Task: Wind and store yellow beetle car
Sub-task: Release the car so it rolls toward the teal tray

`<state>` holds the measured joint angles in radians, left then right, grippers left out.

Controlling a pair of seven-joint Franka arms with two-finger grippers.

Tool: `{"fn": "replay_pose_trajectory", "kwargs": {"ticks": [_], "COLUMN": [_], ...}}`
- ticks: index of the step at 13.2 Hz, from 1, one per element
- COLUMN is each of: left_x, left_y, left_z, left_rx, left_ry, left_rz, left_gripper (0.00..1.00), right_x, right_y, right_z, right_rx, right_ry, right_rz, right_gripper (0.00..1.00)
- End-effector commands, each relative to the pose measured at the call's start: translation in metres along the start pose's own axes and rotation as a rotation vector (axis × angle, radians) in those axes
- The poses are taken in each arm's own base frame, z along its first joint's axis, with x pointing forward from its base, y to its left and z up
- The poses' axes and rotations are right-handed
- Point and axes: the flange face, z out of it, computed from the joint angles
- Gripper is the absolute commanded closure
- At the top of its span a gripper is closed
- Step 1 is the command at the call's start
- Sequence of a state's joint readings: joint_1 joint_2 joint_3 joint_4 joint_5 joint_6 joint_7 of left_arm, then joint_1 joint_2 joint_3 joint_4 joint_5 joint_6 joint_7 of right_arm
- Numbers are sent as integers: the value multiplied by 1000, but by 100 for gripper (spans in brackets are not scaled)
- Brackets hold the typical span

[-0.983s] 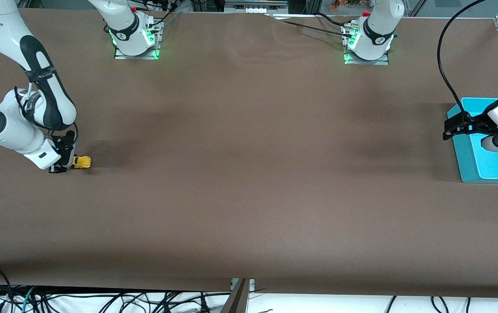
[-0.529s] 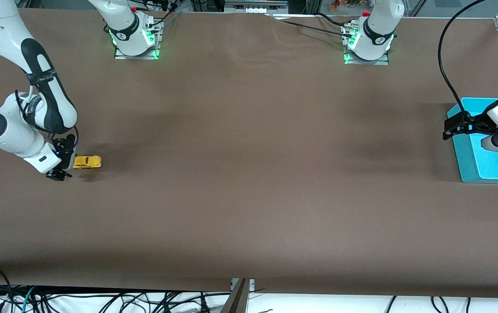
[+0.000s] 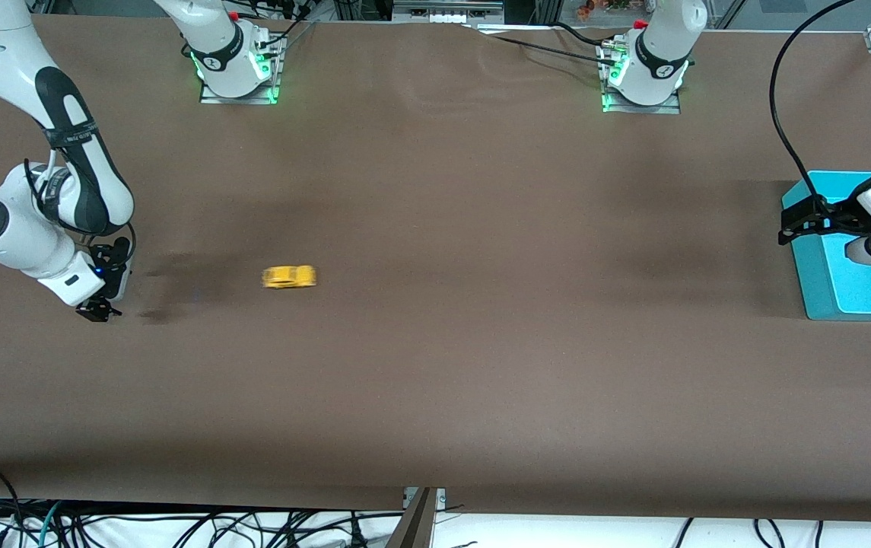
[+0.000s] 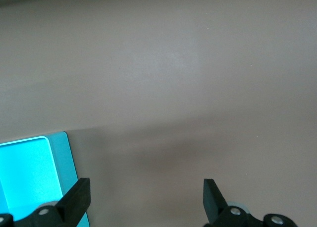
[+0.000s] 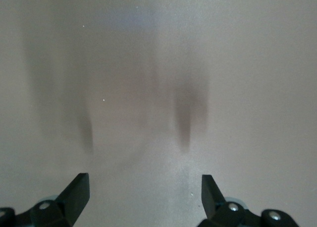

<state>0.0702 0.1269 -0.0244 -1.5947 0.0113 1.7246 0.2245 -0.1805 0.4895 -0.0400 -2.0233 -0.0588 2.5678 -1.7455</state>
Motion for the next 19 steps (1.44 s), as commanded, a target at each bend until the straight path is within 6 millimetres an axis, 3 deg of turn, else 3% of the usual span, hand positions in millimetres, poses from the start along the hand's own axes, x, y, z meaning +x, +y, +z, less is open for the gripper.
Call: {"fn": "replay_pose_trajectory", "kwargs": {"ticks": [1, 4, 9, 14, 16, 19], "left_x": [-2, -2, 0, 7, 5, -5], "left_y": [-1, -1, 6, 16, 4, -46], "left_z": [-2, -2, 3, 27, 43, 81], "left_rx": [-20, -20, -26, -45, -62, -113], "left_ry": [8, 8, 0, -71, -109, -166], "left_rz": [19, 19, 30, 72, 167, 372], "left_gripper": [0, 0, 0, 0, 0, 0], "right_x": [6, 6, 39, 108, 131, 179], "right_y": [6, 11, 44, 64, 67, 70], "right_z": [-2, -8, -46, -81, -94, -122], "right_rx": [-5, -2, 78, 165, 194, 245], "right_ry": [15, 33, 69, 36, 12, -44], "right_rz": [-6, 52, 281, 556, 688, 869], "right_gripper": [0, 0, 0, 0, 0, 0]}}
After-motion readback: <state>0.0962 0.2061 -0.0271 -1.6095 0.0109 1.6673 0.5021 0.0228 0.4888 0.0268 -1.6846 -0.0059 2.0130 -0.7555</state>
